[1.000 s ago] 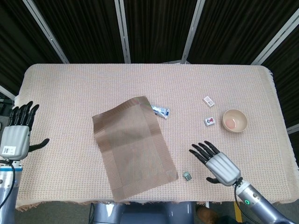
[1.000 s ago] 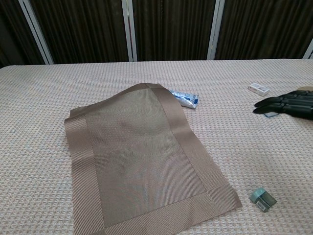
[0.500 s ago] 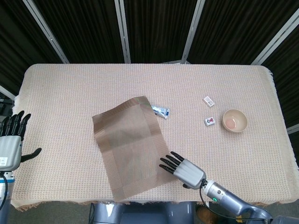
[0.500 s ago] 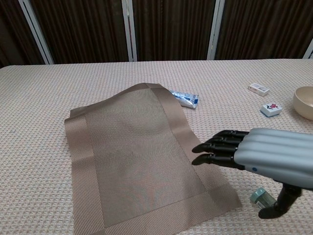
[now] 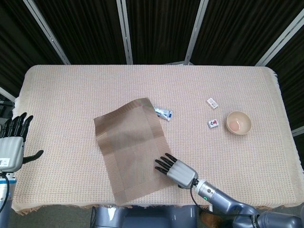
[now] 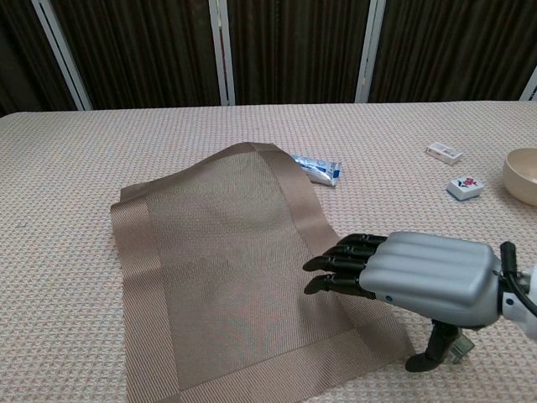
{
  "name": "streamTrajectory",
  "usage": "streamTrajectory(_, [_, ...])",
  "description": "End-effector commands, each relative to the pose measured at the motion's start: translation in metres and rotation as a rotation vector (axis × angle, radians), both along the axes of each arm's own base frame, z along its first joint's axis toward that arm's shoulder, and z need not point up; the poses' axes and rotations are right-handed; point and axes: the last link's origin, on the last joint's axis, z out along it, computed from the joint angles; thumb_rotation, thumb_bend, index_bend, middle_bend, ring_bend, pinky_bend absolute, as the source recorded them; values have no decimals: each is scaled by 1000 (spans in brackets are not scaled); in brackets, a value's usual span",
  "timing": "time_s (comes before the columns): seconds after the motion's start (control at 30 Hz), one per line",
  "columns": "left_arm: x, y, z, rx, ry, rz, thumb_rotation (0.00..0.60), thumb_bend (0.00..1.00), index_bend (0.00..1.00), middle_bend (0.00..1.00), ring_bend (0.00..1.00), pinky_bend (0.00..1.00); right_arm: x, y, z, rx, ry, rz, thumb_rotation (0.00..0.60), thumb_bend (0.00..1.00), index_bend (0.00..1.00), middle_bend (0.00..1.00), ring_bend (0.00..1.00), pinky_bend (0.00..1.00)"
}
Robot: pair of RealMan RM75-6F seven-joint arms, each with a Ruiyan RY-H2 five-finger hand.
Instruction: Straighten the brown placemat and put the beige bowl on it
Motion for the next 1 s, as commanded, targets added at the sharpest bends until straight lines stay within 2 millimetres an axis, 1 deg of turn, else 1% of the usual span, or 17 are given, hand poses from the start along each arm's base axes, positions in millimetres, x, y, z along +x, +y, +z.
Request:
streamTrajectory(0.03, [0, 0, 0, 0, -2, 0, 600, 0, 0, 0, 0, 0, -1, -2, -2, -9, 0, -4, 600, 0, 107, 0, 0, 0])
streamTrajectory(0.17, [0, 0, 0, -6, -6, 0, 600, 0, 0, 0, 0, 0, 0, -3, -5, -16, -2, -9, 600, 0, 109, 0, 0, 0])
streamTrajectory(0.5, [0, -1, 0, -12, -12, 0, 600, 0, 0, 0, 0, 0, 5, 2, -10, -17, -22, -1, 600, 2, 117, 0, 0, 0])
streamTrajectory(0.53, [0, -1, 0, -13, -13, 0, 600, 0, 0, 0, 0, 0, 7, 2, -10, -18, -33, -4, 600, 11, 122, 0, 0, 0])
streamTrajectory(0.6, [0, -1, 0, -13, -15, 0, 600, 0, 0, 0, 0, 0, 8, 2, -10, -22, -48, -5, 600, 69, 130, 0, 0, 0])
streamTrajectory(0.67, [0, -2, 0, -15, -17, -1, 600, 0, 0, 0, 0, 0, 11, 1, -11, -27, -66, -3, 600, 177, 138, 0, 0, 0])
streamTrajectory(0.7, [0, -2, 0, -15, -17, -1, 600, 0, 0, 0, 0, 0, 11, 1, -11, -28, -68, -2, 600, 205, 142, 0, 0, 0])
streamTrajectory(0.77, [0, -2, 0, -18, -18, -1, 600, 0, 0, 0, 0, 0, 12, 2, -12, -31, -77, 1, 600, 239, 160, 0, 0, 0])
streamTrajectory(1.0, [1, -3, 0, -26, -19, -4, 600, 0, 0, 0, 0, 0, 9, 4, -14, -28, -88, 3, 600, 275, 277, 0, 0, 0])
